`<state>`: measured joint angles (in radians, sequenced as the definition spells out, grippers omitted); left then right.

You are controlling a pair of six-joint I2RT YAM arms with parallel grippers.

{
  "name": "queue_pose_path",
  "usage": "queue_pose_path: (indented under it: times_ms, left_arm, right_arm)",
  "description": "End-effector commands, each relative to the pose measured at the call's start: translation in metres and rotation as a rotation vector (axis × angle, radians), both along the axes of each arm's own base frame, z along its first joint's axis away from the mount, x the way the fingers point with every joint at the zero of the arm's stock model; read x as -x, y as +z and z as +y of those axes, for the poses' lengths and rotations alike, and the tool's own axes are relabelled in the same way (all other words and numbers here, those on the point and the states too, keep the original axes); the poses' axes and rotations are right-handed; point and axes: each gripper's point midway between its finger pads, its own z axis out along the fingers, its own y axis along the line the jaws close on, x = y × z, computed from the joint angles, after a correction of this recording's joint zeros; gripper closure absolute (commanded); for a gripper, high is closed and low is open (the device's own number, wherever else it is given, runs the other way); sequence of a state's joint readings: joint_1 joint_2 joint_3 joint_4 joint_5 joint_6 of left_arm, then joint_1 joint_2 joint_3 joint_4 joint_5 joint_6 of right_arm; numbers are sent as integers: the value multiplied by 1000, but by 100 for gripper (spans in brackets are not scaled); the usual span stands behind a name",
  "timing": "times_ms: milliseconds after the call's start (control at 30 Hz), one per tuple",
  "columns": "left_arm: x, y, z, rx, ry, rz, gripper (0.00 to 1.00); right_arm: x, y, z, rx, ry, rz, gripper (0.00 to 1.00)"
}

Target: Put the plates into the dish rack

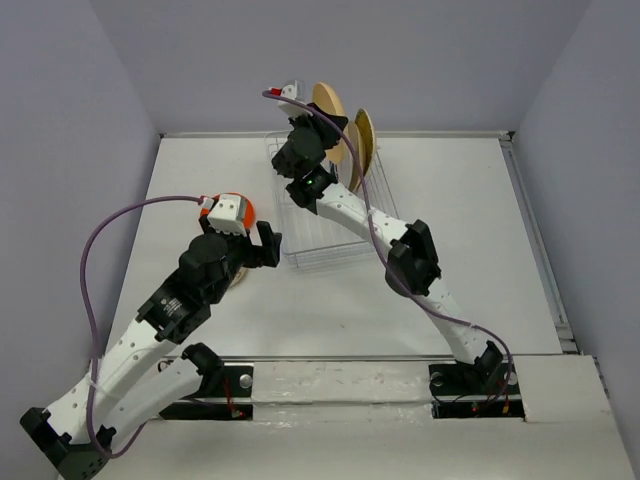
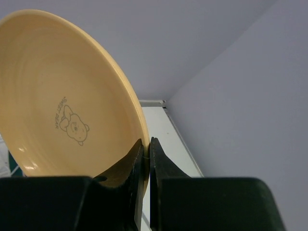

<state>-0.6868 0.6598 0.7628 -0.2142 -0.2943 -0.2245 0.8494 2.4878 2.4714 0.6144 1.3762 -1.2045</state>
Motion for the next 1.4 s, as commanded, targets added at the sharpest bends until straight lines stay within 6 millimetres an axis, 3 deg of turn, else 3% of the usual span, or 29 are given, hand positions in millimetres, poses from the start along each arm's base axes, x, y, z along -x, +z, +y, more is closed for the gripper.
queue_pose_path:
  times_ms: [0, 433, 1000, 1133, 1333, 1367]
  left_arm:
    - [-3, 9, -3, 23, -21, -42, 1]
    - [-8, 3, -3, 20, -20, -21, 1]
    - [-10, 3, -4, 24, -30, -18, 1]
    - [-11, 1, -4, 25, -27, -11, 1]
    - [-15, -3, -3, 28, -24, 1, 1]
    - [-15, -3, -3, 28, -25, 4, 1]
  right_arm:
    - [10, 17, -24, -74, -49, -52, 93]
    - [-2, -39, -11, -25, -80, 3, 93]
    - [-11, -83, 0, -5, -90, 32, 93]
    - [-6, -78, -6, -36, -103, 11, 78]
    - [-6, -79, -5, -45, -100, 2, 71]
    - [-7, -82, -4, -37, -99, 7, 65]
